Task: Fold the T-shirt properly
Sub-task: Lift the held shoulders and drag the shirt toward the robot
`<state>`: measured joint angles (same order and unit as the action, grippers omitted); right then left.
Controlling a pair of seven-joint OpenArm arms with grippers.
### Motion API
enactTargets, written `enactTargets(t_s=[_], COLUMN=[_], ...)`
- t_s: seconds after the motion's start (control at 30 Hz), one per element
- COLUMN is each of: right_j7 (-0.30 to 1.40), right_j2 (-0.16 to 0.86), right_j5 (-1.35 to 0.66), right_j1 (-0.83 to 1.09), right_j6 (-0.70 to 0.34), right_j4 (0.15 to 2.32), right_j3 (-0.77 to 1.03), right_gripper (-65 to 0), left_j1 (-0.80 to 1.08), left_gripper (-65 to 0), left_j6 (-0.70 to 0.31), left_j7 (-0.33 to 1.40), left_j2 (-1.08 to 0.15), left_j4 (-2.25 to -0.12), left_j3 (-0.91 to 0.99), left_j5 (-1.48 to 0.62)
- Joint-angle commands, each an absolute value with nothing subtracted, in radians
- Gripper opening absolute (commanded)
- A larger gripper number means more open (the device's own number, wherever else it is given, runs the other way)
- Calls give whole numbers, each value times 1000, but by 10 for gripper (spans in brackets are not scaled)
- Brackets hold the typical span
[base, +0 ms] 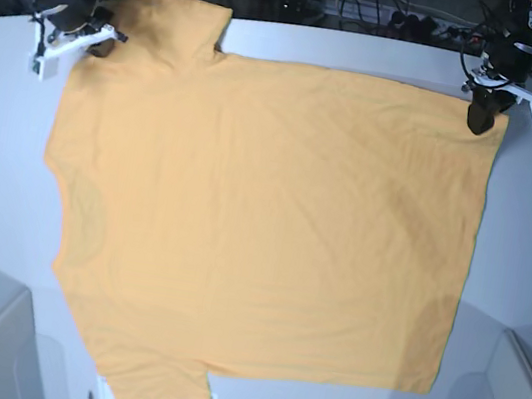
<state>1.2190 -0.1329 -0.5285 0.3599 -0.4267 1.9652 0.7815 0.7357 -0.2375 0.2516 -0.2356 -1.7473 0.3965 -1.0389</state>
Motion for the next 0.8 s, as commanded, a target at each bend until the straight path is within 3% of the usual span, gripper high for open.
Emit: enactTargets(t_s=[0.0, 0.2, 0.47, 0.77], right_j7=[1227, 1264, 1265, 1267], right_j2=[-127, -125, -119, -119], right_j5=[-544, -553, -550, -556], right_j1=[360, 305, 200, 81], right_j6=[-427, -426, -426, -360], right_j4=[1991, 1995, 1995, 1994], right_j3=[786, 786, 786, 786], right_gripper=[-650, -650, -650, -650], left_j1=[742, 700, 558, 496], left_gripper=[-650, -650, -650, -650], left_j6=[-252, -176, -165, -117], left_j7=[229, 234, 438, 446], left_j2=[-243, -246, -246, -249], left_j4=[-1790, -1845, -1834, -1836], left_j3=[401, 403, 412, 412], left_j5=[-1046, -1046, -1044, -1044])
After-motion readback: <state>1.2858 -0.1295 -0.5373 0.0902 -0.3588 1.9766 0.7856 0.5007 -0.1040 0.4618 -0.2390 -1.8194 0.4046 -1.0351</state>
